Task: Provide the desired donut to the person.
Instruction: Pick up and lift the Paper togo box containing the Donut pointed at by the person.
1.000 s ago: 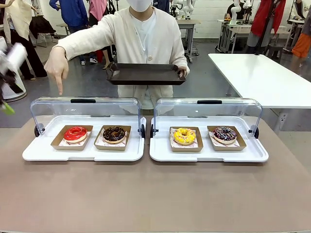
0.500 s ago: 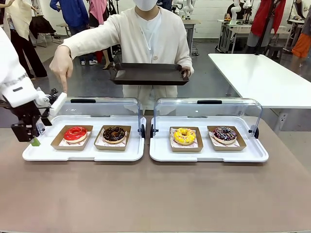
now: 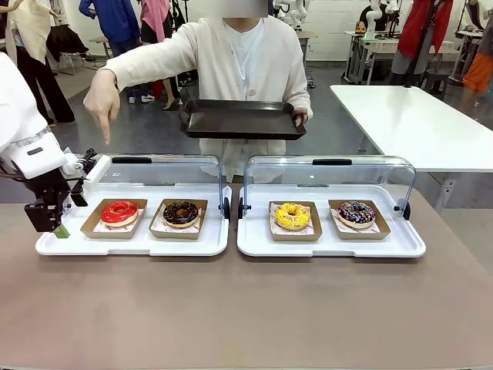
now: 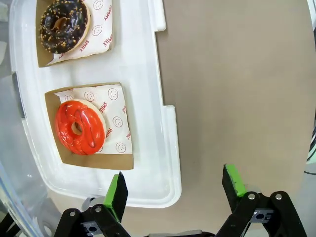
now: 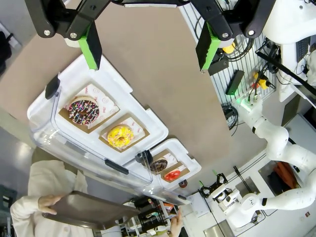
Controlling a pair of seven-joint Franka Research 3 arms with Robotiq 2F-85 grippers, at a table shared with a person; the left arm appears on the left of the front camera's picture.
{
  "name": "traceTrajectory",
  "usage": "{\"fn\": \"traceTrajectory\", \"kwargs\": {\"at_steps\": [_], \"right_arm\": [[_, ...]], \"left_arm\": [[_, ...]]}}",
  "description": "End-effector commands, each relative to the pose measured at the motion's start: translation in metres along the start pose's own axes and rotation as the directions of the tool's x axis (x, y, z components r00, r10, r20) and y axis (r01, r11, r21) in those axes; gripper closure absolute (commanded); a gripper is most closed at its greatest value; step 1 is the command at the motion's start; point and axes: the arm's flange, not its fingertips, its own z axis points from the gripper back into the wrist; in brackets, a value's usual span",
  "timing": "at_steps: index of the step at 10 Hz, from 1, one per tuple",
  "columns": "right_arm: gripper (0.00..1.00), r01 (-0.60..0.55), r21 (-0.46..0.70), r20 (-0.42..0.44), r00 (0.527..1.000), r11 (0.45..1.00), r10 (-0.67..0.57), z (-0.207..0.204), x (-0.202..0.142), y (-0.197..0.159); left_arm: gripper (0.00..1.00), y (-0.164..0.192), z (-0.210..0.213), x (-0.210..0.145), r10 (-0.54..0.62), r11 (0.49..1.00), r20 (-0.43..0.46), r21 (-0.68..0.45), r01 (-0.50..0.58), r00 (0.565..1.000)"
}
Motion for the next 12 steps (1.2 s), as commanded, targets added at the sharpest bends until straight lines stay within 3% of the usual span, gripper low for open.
{"fn": "traceTrajectory", "kwargs": {"at_steps": [1,5,7,12], "right_arm": [[0.0,-0.009,0.007,0.017,1.0,1.0,0.009,0.0,-0.001,-0.001],[0.0,-0.009,0.007,0.017,1.0,1.0,0.009,0.0,-0.001,-0.001],[0.0,-0.009,0.007,0.017,1.0,1.0,0.009,0.0,-0.001,-0.001],[0.0,-0.009,0.007,0.017,1.0,1.0,0.009,0.0,-0.001,-0.001]], "left_arm": [[0.0,-0.001,0.003,0.001,0.001,1.0,-0.009,0.002,-0.001,1.0],[0.0,0.0,0.001,0.001,-0.001,1.0,0.002,0.002,0.001,1.0],[0.0,0.026,-0.023,-0.003,-0.001,0.999,-0.03,-0.035,0.0,1.0],[0.0,0.059,-0.056,-0.017,-0.001,0.998,0.005,-0.063,0.001,1.0]]}}
